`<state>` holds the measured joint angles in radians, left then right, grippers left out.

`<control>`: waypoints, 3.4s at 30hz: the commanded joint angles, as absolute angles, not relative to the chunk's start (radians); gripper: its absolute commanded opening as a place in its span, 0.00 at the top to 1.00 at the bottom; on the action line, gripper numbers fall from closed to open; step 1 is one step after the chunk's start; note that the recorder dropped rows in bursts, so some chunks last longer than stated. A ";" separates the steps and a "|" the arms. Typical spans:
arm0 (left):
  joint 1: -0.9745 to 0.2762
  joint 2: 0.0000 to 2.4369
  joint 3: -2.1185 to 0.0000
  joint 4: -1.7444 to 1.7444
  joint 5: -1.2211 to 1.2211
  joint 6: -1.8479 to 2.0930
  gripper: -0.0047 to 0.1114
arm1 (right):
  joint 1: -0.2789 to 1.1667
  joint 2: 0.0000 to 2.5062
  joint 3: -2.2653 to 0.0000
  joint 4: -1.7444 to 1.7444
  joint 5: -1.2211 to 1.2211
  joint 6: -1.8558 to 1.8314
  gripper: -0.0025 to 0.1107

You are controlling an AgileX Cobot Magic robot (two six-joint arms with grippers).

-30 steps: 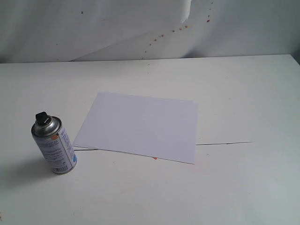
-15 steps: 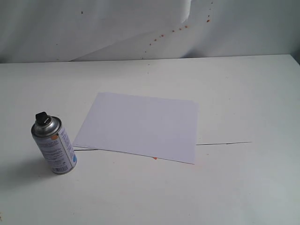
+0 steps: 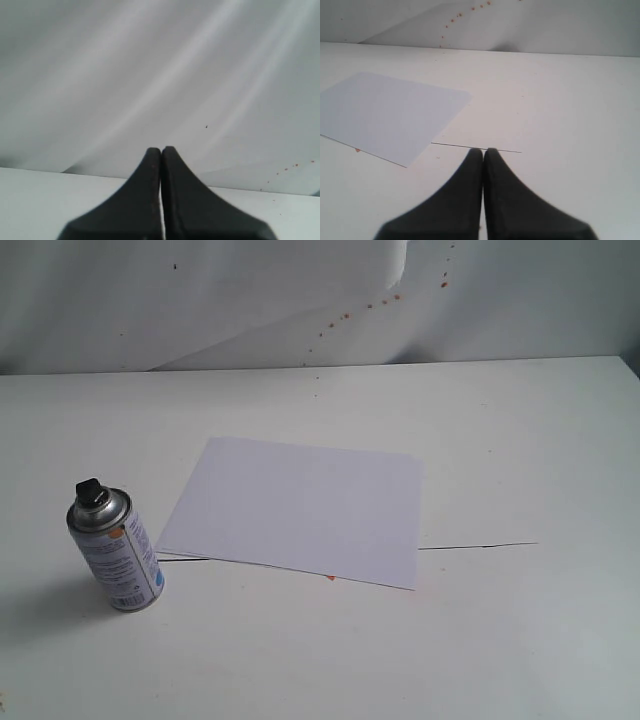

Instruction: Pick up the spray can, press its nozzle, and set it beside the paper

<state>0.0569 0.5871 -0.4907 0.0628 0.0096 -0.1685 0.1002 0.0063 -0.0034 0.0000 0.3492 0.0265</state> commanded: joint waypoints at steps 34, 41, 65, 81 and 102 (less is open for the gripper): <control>-0.168 1.003 -0.386 0.242 -0.539 -0.201 0.96 | 0.104 0.000 0.000 -0.008 0.350 0.024 0.98; -0.168 1.003 -0.270 0.242 -0.665 -0.288 0.96 | 0.104 0.000 0.000 -0.008 0.350 0.024 0.98; -0.168 1.003 0.000 0.349 -0.676 -0.347 0.96 | 0.104 0.000 0.000 -0.008 0.350 0.024 0.98; -0.168 1.003 0.000 0.479 -0.676 -0.393 0.96 | 0.104 0.000 0.000 -0.008 0.350 0.024 0.98; -0.168 1.013 0.000 0.427 -0.676 -0.419 0.96 | 0.104 0.000 0.000 -0.008 0.350 0.026 0.98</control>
